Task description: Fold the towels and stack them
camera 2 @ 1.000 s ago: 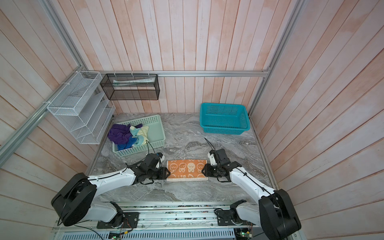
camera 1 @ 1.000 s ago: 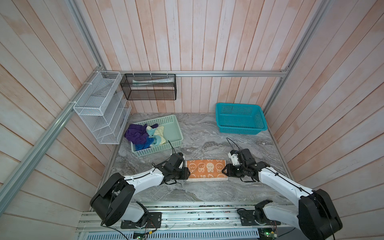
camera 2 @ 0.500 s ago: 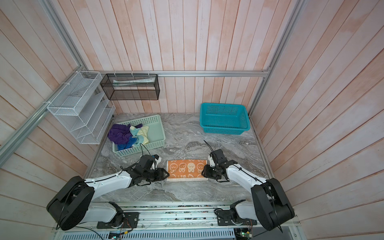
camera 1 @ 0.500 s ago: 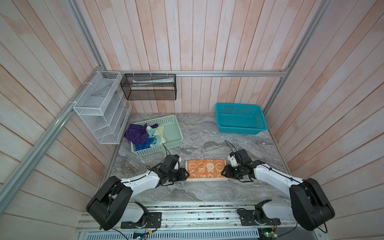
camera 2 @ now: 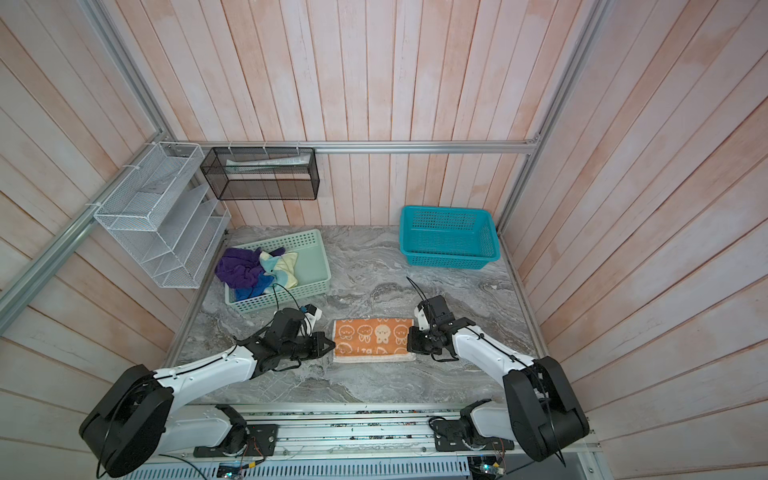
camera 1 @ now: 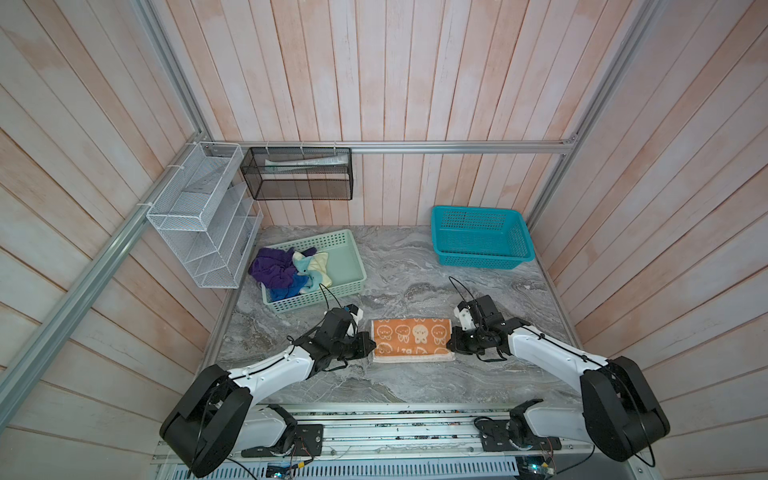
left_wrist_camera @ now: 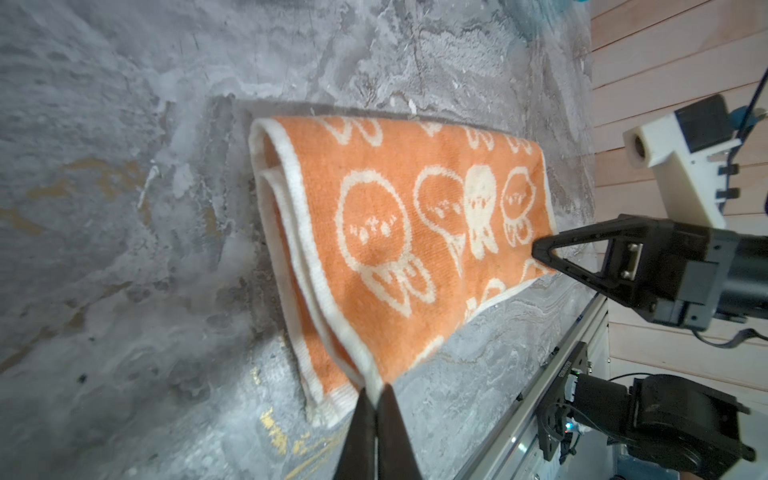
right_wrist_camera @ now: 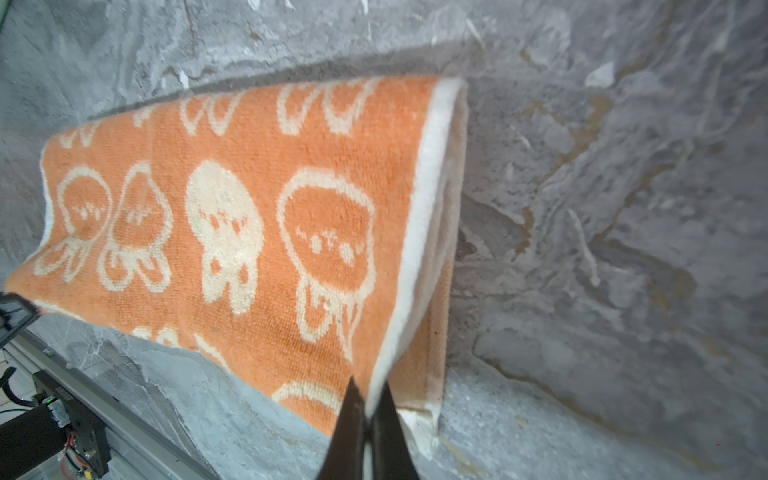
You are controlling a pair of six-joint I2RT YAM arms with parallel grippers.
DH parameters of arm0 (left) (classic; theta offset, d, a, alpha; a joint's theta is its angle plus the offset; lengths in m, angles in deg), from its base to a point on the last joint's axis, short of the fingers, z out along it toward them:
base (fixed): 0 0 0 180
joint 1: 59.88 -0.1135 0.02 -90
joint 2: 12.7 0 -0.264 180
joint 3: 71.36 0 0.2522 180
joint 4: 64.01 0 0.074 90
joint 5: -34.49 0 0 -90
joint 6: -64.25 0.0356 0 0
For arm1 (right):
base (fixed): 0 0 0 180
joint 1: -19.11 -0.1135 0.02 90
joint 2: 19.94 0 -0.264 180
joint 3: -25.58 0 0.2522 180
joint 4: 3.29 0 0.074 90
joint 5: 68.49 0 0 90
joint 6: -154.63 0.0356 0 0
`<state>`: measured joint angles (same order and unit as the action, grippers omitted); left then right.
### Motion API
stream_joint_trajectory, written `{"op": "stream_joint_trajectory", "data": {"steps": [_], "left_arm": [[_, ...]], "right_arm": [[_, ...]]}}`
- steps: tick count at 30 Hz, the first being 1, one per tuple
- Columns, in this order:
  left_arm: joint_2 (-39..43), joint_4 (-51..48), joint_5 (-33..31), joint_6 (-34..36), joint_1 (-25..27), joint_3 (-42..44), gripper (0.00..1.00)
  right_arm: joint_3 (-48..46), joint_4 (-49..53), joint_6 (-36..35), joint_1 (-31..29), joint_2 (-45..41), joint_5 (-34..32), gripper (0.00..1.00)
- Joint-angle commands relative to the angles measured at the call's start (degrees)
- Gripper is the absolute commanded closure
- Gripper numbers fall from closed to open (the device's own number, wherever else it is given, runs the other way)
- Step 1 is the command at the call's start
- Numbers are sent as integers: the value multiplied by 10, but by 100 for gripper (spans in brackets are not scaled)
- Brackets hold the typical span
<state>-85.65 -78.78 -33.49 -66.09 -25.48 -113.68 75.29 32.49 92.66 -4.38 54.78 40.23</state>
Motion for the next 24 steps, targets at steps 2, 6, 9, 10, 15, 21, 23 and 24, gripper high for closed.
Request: {"op": "stream_joint_trajectory", "data": {"steps": [2, 6, 9, 10, 15, 21, 23, 24], "left_arm": [[19, -16, 2, 2, -1, -6, 100], [30, -20, 10, -15, 0, 0, 100], [31, -22, 17, -24, -1, 9, 100], [31, -21, 19, -28, 0, 14, 100], [8, 14, 40, -54, 16, 45, 100], [-19, 50, 51, -82, 45, 67, 97], [-19, 56, 52, -88, 45, 72, 97], [-19, 55, 51, -87, 45, 72, 98]], "right_arm": [[37, 41, -17, -3, -15, -11, 98], [48, 60, -23, -2, -26, -19, 98], [45, 67, -24, 2, -34, -27, 98], [41, 67, -24, 4, -35, -29, 98], [29, 76, -22, 7, -27, -44, 72], [16, 52, -20, 7, -34, -5, 100], [13, 51, -16, 7, -34, -8, 100], [13, 54, -14, 7, -31, -14, 93]]}}
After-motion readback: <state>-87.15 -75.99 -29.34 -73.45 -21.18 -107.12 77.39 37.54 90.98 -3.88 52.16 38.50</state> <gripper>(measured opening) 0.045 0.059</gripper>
